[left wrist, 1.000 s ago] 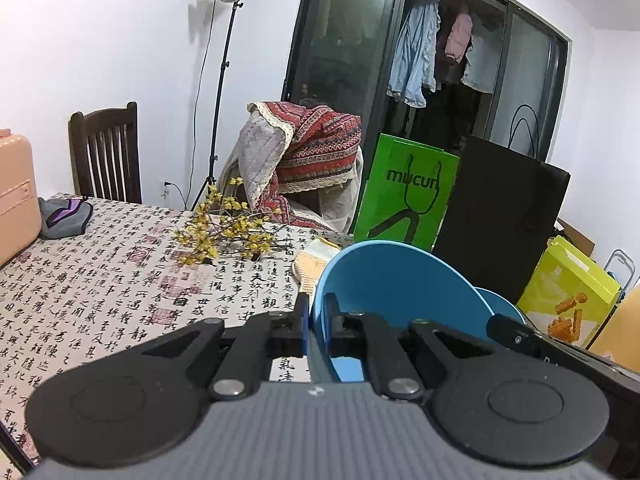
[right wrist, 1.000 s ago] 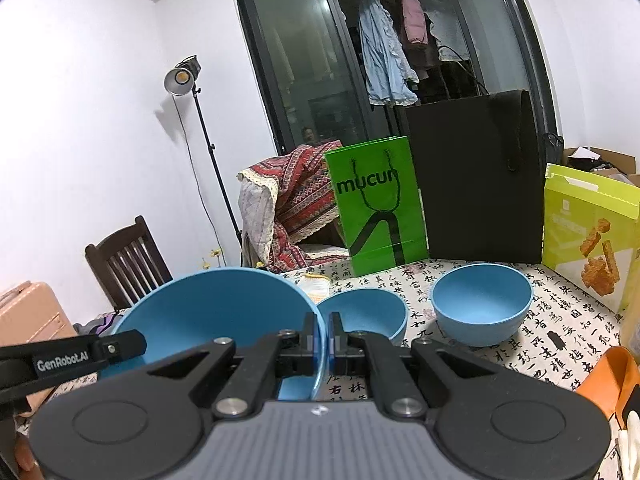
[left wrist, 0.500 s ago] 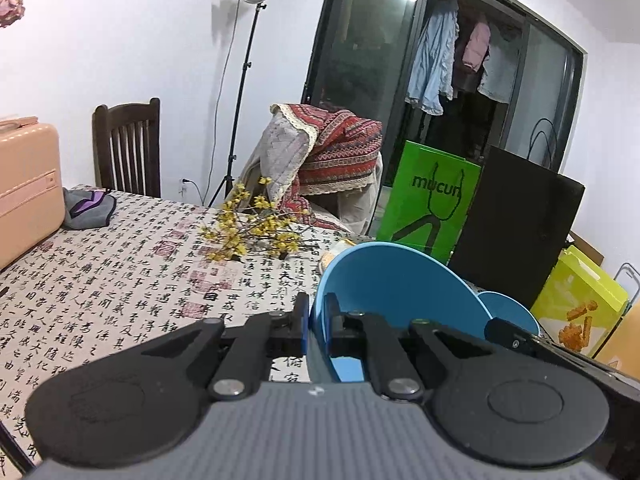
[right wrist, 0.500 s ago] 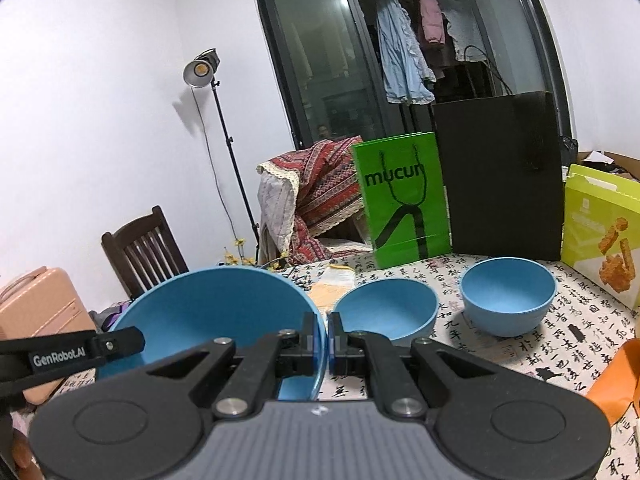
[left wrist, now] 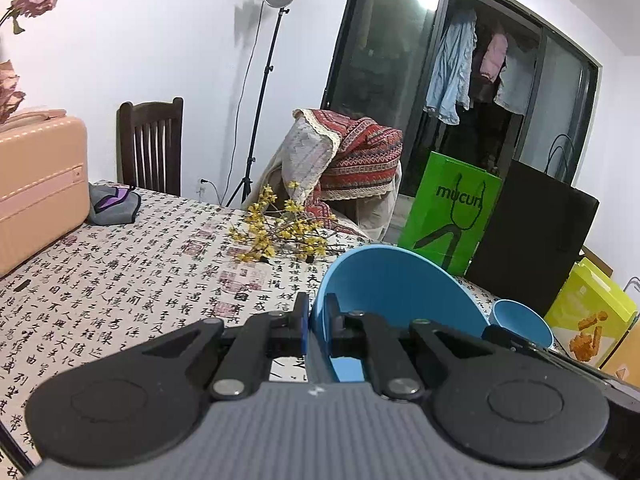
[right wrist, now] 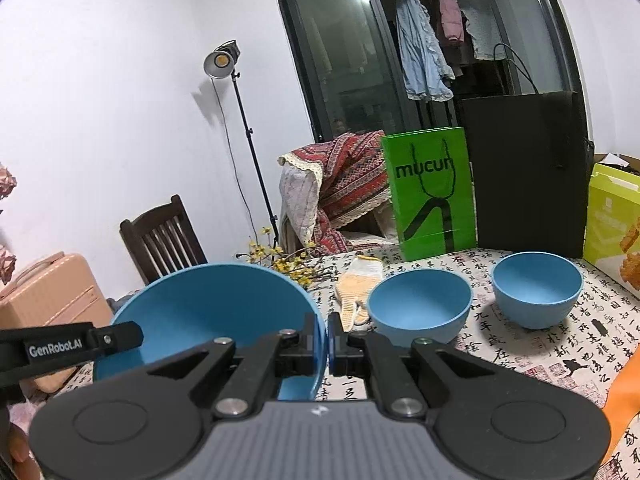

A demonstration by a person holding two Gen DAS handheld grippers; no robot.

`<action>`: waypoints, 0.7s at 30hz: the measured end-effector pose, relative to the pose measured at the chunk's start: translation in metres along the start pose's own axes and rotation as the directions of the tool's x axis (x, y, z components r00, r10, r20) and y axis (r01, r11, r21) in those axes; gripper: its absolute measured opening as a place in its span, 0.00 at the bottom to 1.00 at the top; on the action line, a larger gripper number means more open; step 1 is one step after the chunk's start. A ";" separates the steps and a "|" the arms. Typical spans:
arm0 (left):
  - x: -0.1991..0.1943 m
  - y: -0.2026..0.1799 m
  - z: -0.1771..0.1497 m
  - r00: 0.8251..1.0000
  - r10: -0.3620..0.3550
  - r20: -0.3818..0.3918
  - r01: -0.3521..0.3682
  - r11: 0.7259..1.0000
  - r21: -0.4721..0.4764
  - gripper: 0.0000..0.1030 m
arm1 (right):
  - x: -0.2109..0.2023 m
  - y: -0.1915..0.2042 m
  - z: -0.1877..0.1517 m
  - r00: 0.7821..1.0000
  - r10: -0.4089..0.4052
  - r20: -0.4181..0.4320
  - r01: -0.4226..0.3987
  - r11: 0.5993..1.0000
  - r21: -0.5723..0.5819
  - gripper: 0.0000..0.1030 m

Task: Organize plates and bowls
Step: 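Carry the held blue bowls with both grippers toward the lilac vase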

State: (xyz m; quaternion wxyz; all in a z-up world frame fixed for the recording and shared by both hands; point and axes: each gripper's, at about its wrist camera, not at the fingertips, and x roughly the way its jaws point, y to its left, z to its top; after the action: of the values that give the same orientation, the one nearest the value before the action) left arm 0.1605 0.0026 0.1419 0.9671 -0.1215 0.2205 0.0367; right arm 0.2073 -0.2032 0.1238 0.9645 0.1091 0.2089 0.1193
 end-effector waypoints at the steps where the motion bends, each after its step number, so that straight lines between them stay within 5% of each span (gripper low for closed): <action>1: -0.001 0.003 0.000 1.000 0.002 0.001 -0.002 1.000 -0.001 0.07 | 0.000 0.003 -0.001 1.000 0.003 0.000 -0.003 1.000 -0.002 0.05; 21: -0.022 0.059 -0.009 0.999 0.047 0.001 -0.046 0.997 -0.062 0.07 | -0.001 0.049 -0.020 0.998 0.062 -0.030 -0.063 0.997 -0.035 0.05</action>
State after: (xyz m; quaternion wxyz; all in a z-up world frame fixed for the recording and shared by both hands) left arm 0.1301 0.0575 0.1306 0.9620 -0.1460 0.2209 0.0661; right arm 0.1884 -0.1537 0.1193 0.9589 0.0965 0.2173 0.1545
